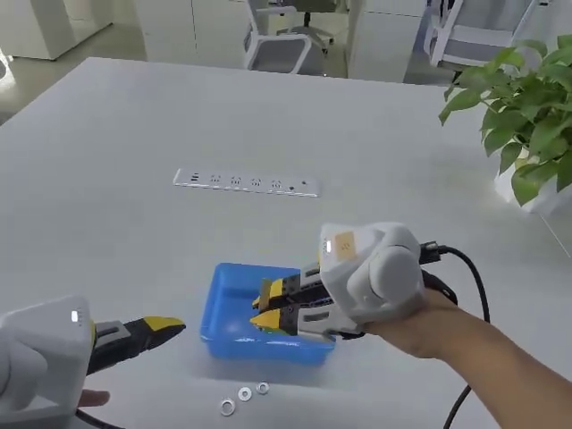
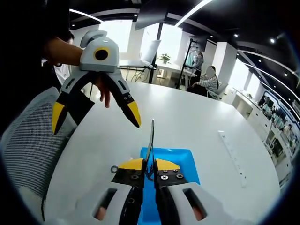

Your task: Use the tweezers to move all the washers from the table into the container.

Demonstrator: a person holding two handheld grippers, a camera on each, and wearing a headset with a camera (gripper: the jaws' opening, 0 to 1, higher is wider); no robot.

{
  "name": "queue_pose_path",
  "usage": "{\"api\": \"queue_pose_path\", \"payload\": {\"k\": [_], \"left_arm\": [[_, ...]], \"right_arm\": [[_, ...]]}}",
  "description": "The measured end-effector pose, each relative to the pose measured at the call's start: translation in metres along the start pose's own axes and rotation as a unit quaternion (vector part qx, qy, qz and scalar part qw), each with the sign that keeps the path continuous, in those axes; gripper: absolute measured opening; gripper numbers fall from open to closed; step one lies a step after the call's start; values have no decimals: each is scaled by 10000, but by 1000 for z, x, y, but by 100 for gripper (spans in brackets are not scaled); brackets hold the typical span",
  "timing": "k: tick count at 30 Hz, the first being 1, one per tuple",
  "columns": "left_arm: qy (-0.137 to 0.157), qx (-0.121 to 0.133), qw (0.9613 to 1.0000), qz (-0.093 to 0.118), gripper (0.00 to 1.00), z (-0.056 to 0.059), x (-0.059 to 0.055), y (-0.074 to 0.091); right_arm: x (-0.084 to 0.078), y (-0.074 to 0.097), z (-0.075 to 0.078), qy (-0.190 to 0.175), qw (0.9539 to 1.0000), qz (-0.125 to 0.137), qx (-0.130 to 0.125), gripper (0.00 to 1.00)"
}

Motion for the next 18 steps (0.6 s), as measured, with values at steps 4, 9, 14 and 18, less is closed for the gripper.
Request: {"api": "queue_pose_path", "payload": {"k": [4, 9, 14, 18], "left_arm": [[36, 18, 10000, 62, 99, -2, 2, 1], [74, 49, 9999, 64, 99, -3, 2, 1], [68, 71, 9999, -61, 95, -7, -1, 0], [18, 121, 9998, -130, 90, -13, -1, -3]], "right_arm": [[-3, -7, 6, -28, 10000, 14, 1, 7], [-7, -14, 12, -64, 10000, 29, 23, 7], [-11, -22, 13, -105, 9999, 30, 90, 7], [-15, -27, 13, -133, 9998, 14, 157, 7]]}}
Point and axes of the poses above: the centre of the closed fingertips' face, and the gripper's own axes: y roughly backward along the fingers, z roughly to its right, x roughly out of its top, the point moved 3 cm from there along y, roughly backward along the fingers, and after that the axes turned 6 degrees about -z, right-handed, at the moved point
